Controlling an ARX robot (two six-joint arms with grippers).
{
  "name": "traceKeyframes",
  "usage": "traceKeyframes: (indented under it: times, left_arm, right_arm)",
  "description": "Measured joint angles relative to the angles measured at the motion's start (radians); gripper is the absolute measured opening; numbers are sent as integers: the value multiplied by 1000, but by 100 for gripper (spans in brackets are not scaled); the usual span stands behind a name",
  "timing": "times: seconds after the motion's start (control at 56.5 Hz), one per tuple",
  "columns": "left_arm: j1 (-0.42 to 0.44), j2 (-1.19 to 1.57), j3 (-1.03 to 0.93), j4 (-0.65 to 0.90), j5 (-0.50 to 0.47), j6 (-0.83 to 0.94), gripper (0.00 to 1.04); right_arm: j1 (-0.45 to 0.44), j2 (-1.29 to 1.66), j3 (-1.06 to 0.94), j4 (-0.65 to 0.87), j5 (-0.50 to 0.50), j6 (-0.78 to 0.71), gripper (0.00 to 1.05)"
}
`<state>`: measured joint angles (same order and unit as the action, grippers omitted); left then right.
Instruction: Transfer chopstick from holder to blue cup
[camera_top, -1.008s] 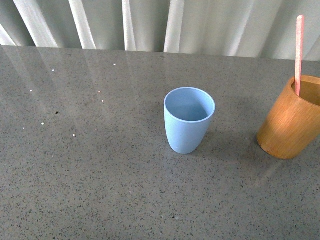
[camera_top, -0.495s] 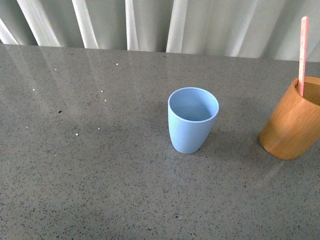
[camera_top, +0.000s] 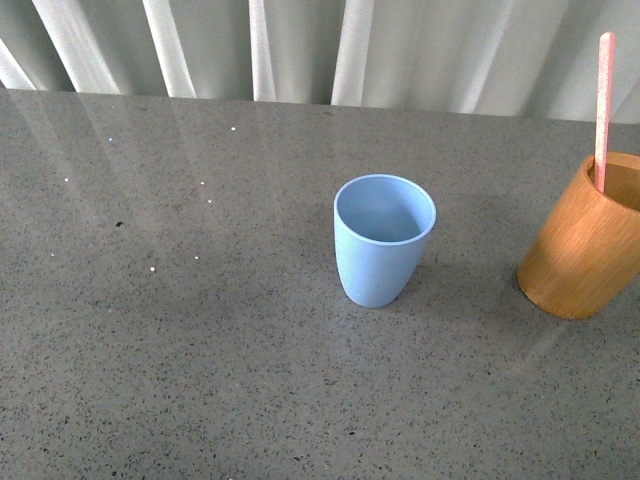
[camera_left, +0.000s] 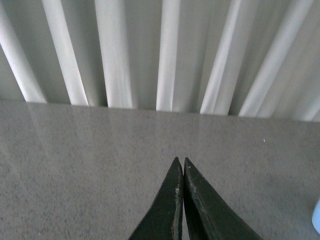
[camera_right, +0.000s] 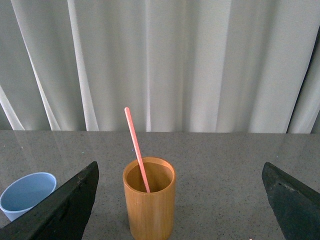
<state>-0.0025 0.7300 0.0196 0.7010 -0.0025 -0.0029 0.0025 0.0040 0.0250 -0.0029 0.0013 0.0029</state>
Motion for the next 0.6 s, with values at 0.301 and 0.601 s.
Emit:
traceKeyframes:
  times: [0.301,0.601]
  left_arm:
    - [0,-193,-1,-169,2,0,4]
    - [0,-363,-1,-332,2,0,4]
  right_arm:
    - [0,0,0,0,0,0,95]
    - [0,0,0,0,0,0,95]
